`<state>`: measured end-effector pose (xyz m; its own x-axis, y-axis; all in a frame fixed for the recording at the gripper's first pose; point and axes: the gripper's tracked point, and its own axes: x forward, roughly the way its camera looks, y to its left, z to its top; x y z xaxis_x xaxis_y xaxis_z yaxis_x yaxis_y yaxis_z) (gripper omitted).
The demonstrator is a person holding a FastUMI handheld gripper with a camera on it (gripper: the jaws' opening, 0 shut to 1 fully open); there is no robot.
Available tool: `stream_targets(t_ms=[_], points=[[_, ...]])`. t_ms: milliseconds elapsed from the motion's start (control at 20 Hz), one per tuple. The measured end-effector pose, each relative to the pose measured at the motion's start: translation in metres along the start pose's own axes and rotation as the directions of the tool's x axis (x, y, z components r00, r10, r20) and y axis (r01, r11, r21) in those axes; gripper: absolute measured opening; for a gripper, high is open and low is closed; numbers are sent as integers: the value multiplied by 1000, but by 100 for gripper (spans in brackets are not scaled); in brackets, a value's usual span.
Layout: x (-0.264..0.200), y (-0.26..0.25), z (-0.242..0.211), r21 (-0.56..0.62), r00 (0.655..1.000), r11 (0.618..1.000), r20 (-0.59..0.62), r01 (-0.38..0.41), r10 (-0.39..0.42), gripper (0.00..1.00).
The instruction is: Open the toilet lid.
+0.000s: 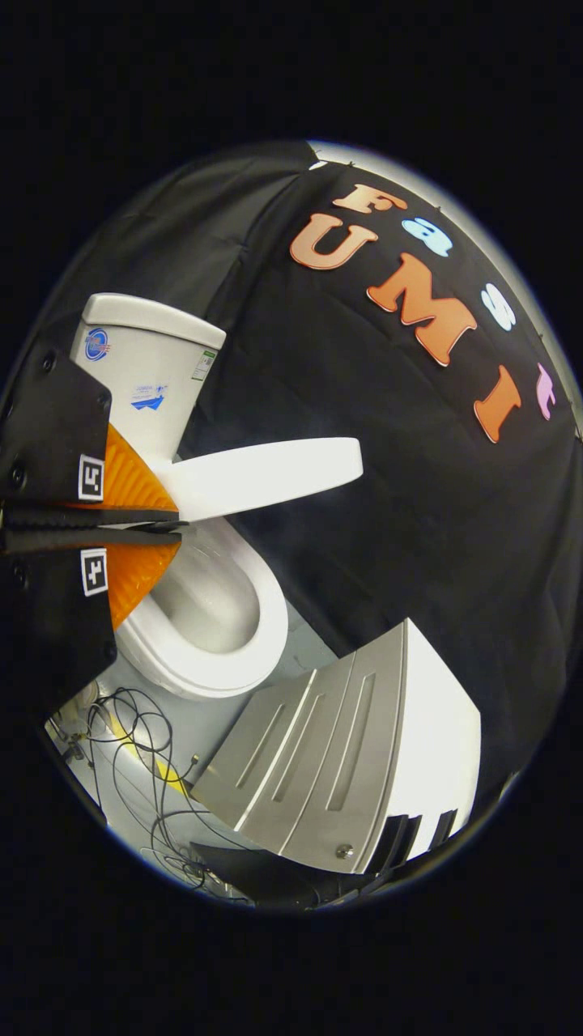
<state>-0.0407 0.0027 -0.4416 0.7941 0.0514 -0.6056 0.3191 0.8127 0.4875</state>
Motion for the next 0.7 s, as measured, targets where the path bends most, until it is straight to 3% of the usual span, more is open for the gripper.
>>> stream_targets(t_ms=[400, 700], points=[[-13, 51, -8, -127, 1000, 991, 0, -30, 30, 8], [-23, 102, -24, -278, 999, 960, 5, -42, 45, 8]])
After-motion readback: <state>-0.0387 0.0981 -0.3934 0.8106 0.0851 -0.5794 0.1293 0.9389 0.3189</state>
